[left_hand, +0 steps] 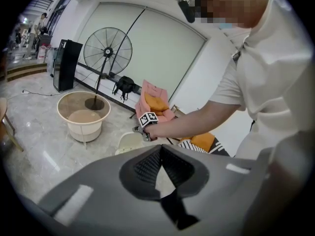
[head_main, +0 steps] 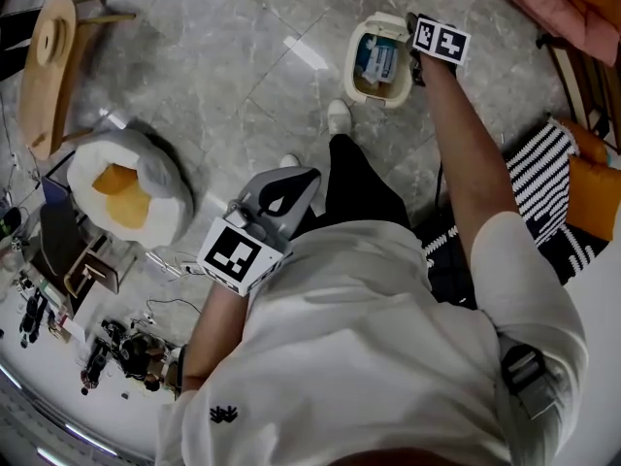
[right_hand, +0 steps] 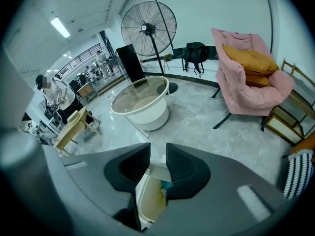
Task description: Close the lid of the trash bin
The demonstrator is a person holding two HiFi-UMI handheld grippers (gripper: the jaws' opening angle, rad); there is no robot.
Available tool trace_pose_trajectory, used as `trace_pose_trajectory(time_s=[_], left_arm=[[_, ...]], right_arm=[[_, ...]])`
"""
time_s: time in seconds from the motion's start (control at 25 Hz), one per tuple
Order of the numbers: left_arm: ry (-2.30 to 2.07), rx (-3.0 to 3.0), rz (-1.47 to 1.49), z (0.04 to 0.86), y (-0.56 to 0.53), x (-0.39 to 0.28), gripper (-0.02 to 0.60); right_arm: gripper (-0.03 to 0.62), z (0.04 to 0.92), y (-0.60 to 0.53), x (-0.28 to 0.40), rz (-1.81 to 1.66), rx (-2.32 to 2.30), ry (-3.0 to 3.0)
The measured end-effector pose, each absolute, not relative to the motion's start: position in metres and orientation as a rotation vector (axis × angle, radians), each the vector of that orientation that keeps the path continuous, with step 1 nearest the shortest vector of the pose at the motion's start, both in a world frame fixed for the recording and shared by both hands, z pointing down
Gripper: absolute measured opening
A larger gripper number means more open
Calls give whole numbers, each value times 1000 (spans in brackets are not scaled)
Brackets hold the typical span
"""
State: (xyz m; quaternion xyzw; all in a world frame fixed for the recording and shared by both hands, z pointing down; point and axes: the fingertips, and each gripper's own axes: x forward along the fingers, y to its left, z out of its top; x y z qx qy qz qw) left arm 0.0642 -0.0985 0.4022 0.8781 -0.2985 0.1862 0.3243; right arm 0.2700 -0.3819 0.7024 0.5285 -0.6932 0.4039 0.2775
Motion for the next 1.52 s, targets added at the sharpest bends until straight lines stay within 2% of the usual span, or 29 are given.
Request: trace_pose_trajectory(time_s=[1.52], left_arm=[[-658, 2292, 481, 403, -57, 53, 55]], right_arm=[[75, 732, -270, 254, 1128, 1369, -1776]])
